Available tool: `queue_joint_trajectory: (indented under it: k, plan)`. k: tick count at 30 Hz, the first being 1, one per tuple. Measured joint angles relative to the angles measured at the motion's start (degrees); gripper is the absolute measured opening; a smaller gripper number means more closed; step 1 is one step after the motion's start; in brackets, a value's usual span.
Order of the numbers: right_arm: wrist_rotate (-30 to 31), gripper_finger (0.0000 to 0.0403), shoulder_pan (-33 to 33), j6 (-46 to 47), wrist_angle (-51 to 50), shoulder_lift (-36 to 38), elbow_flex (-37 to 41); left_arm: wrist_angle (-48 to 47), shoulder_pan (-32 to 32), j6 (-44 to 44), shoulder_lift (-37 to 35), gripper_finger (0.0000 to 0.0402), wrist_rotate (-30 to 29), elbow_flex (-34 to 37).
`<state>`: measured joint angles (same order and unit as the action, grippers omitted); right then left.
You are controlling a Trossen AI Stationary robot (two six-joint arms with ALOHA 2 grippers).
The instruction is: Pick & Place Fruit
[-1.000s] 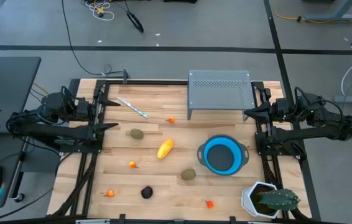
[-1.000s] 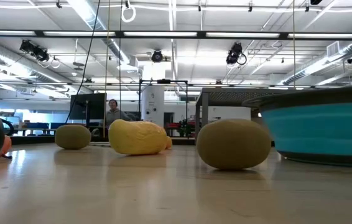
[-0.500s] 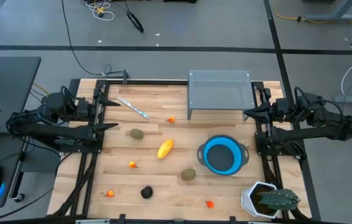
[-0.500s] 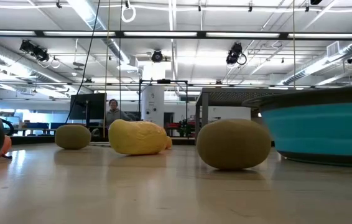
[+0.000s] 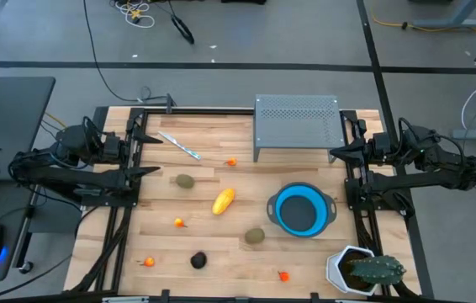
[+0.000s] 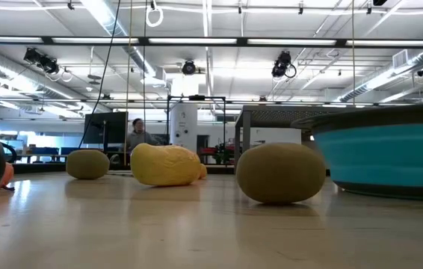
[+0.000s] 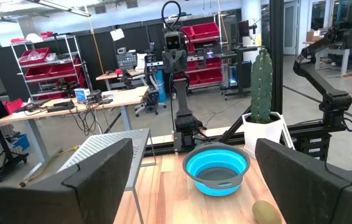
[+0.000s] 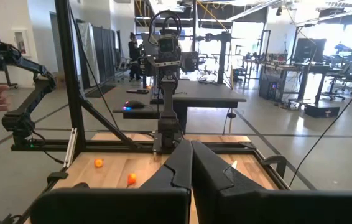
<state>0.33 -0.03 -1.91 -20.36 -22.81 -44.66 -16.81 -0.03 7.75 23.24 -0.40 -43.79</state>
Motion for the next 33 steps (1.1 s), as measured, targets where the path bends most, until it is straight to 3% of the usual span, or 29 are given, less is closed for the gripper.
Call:
queue_joint_trajectory:
  k: [15,27,33]
  plan:
    - [0.01,0.0005,0.02,0.62,1.93,0.01,-0.01,3.92,-0.01,3.42,0.0,0.0348,0.0,0.0]
    - [1.06,0.0005,0.02,1.21,4.66,-0.7,-0.01,8.23,0.01,1.34,1.14,0.0348,-0.06,1.58]
    - [1.08,0.0005,0.04,2.55,4.96,-2.24,-0.01,15.43,-0.01,-5.84,4.03,0.0348,-6.31,7.64]
